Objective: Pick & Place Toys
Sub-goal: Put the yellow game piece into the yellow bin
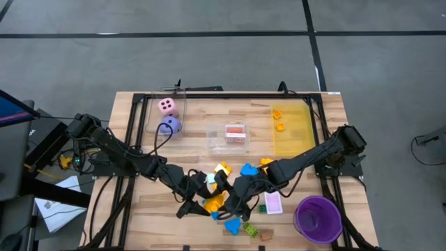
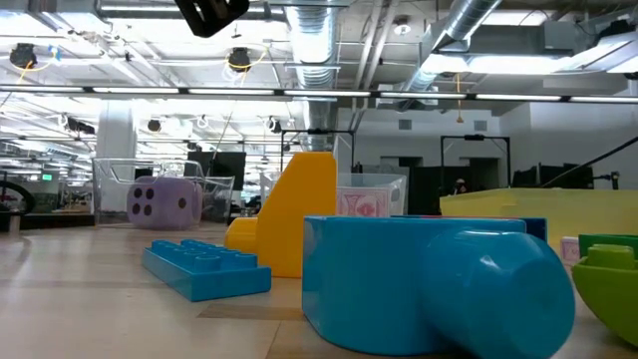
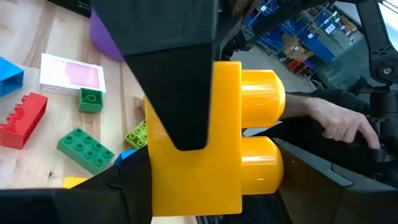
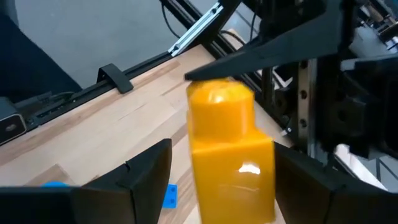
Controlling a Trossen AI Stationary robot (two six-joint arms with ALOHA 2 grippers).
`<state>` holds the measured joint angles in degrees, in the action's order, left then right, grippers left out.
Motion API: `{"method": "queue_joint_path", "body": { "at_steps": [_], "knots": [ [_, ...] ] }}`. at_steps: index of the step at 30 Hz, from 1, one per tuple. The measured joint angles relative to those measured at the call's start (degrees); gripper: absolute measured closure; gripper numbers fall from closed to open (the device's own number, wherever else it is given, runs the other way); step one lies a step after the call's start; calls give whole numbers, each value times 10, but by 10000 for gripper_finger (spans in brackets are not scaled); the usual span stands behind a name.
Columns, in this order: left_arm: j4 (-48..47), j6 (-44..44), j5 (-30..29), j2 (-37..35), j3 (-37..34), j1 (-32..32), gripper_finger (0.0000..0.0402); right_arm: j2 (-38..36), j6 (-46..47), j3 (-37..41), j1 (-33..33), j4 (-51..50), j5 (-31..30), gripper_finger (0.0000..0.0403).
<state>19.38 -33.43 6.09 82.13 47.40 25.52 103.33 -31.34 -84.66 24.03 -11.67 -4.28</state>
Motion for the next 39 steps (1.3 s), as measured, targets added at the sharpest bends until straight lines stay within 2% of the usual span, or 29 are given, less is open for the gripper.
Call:
{"method": "queue_joint_path", "body": {
  "at_steps": [16, 20, 26, 31, 39],
  "knots": [
    [-5, 2, 0, 0, 0, -2, 137, -1, -1, 0, 0, 6, 0, 161],
    [-5, 2, 0, 0, 0, -2, 137, -1, 7, 0, 0, 6, 0, 192],
    [-3, 1, 4, 0, 0, -2, 137, -1, 4, 0, 0, 5, 0, 278],
    [-4, 5, 1, 0, 0, -2, 124, -1, 7, 0, 0, 1, 0, 277],
    [-51, 65, -6, 0, 0, -14, 85, -10, 45, 0, 2, -31, -26, 277]
  ]
}}
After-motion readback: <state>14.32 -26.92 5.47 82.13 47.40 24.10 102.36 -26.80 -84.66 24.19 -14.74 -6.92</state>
